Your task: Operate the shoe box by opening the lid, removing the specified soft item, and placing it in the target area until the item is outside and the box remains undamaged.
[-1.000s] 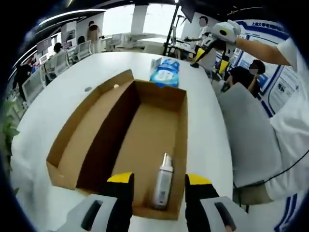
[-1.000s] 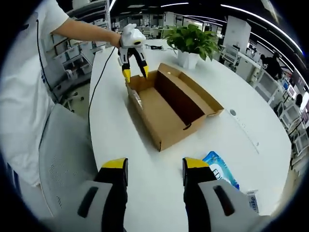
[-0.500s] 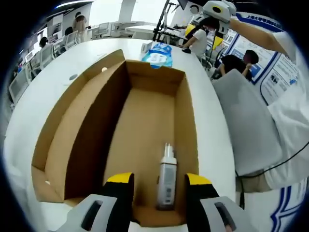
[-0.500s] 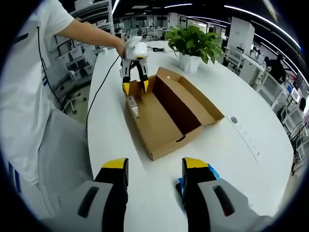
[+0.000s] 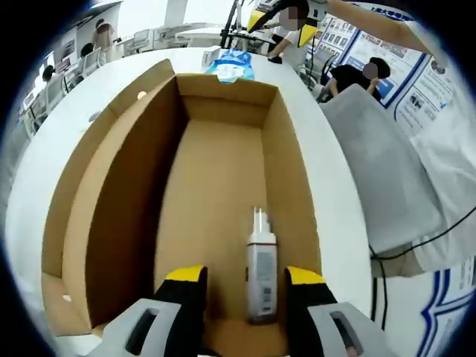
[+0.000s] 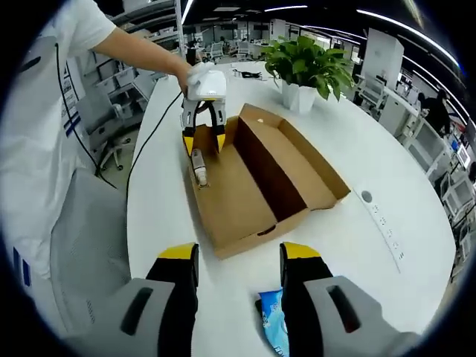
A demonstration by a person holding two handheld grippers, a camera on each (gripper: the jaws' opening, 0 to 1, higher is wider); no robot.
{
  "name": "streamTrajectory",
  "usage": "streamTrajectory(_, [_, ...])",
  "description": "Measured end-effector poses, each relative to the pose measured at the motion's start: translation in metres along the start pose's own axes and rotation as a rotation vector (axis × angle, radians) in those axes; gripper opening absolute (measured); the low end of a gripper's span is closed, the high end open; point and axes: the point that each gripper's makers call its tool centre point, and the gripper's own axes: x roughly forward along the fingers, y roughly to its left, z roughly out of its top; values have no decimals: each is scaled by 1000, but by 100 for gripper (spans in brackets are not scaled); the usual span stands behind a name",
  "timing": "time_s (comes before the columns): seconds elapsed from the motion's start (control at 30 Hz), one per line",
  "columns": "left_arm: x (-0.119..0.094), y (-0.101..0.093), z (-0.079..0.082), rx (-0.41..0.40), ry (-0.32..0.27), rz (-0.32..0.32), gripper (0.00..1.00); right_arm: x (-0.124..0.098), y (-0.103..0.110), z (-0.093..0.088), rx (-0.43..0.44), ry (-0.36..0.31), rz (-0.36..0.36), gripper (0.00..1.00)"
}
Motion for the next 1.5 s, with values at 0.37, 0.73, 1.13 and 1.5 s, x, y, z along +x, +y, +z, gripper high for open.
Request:
streamTrajectory(0.37, [6, -2, -2, 36, 9, 24, 42, 11, -12, -1, 8, -9, 16, 40])
streamTrajectory(0.73, [10, 0, -2, 62, -8, 88, 35, 18, -13, -2, 3, -6, 35, 38])
streamTrajectory(1.13, [11, -1, -1, 69, -11, 90, 33, 24, -13, -2, 5, -5, 59, 40])
streamTrajectory(1.5, [14, -4, 0, 61, -12, 51, 35, 30, -16, -2, 5, -6, 66, 40])
